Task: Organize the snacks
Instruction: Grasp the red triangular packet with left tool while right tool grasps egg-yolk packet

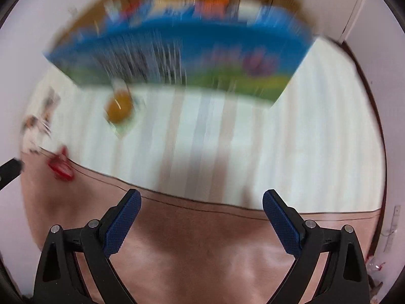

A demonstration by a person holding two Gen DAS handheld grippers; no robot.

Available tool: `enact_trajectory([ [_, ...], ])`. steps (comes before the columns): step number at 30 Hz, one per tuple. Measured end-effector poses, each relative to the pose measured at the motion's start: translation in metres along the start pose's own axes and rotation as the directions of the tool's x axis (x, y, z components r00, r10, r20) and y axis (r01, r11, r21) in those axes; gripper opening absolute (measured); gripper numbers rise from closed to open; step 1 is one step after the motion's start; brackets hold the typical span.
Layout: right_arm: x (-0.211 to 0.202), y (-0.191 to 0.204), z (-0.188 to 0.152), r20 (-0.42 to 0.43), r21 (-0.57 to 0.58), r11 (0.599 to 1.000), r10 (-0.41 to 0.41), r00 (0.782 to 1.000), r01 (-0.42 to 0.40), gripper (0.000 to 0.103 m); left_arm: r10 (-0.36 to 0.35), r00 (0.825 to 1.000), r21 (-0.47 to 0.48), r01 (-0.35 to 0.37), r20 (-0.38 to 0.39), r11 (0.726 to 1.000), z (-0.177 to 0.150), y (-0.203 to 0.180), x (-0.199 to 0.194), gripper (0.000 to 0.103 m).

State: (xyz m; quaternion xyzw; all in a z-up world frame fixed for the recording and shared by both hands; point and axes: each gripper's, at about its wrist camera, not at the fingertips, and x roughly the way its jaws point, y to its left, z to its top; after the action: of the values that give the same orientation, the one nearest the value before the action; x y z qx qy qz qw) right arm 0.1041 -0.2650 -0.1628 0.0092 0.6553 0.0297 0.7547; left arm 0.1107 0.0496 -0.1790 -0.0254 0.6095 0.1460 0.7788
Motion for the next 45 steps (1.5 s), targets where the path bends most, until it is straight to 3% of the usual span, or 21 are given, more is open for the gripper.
enact_trajectory([
  [3,0.04,0.001,-0.007,-0.068,0.027,0.999,-0.021,0.997,0.023,0.099,0.034,0.997,-0.023,-0.036,-0.063,0.999,-0.008,0.017,0.033,0.097],
  [7,0.056,0.002,-0.009,-0.06,0.037,0.998,-0.047,0.997,0.049,0.103,0.047,0.993,-0.043,-0.052,-0.112,0.998,-0.014,0.038,0.059,0.097],
  [10,0.064,0.003,-0.012,-0.061,0.039,0.997,-0.07,0.996,0.073,0.103,0.001,0.991,-0.063,-0.01,-0.136,0.998,-0.013,0.051,0.068,0.097],
  [14,0.062,0.013,0.003,-0.155,0.019,0.998,-0.061,0.986,0.064,0.1,-0.038,0.986,-0.052,0.03,-0.163,0.998,-0.009,0.063,0.075,0.097],
  [15,0.05,0.019,0.009,-0.122,0.032,0.999,-0.009,0.992,0.013,0.093,-0.052,0.984,-0.05,0.045,-0.169,0.998,-0.008,0.064,0.076,0.097],
  [17,0.026,0.039,0.024,-0.032,0.031,0.998,0.061,0.998,-0.06,0.092,-0.098,0.978,-0.067,0.087,-0.184,0.994,-0.004,0.071,0.078,0.097],
  [20,0.008,0.067,0.047,0.061,0.057,0.985,0.162,0.985,-0.166,0.092,-0.175,0.963,-0.094,0.158,-0.207,0.983,0.001,0.077,0.083,0.097],
  [22,0.007,0.079,0.06,0.095,0.076,0.979,0.184,0.978,-0.191,0.092,-0.204,0.954,-0.092,0.188,-0.22,0.978,0.005,0.077,0.086,0.097],
  [23,0.009,0.087,0.067,0.107,0.081,0.978,0.183,0.977,-0.192,0.092,-0.301,0.935,-0.129,0.281,-0.185,0.951,0.009,0.076,0.09,0.097],
  [24,0.014,0.093,0.074,0.108,0.092,0.979,0.173,0.979,-0.183,0.092,-0.309,0.933,-0.125,0.289,-0.187,0.949,0.012,0.075,0.091,0.097],
  [28,0.028,0.103,0.086,0.109,0.143,0.979,0.127,0.986,-0.142,0.092,-0.312,0.931,-0.097,0.298,-0.192,0.949,0.026,0.066,0.099,0.097],
  [33,0.038,0.106,0.102,0.105,0.18,0.98,0.062,0.993,-0.08,0.066,-0.303,0.936,-0.052,0.299,-0.179,0.953,0.037,0.056,0.1,0.097],
  [39,0.03,0.102,0.101,0.106,0.157,0.984,0.065,0.992,-0.081,0.062,-0.277,0.943,-0.014,0.279,-0.183,0.96,0.053,0.042,0.105,0.096],
  [45,0.014,0.086,0.056,0.079,0.168,0.981,0.081,0.994,-0.093,0.062,-0.248,0.946,0.019,0.257,-0.208,0.966,0.04,0.007,0.116,0.096],
])
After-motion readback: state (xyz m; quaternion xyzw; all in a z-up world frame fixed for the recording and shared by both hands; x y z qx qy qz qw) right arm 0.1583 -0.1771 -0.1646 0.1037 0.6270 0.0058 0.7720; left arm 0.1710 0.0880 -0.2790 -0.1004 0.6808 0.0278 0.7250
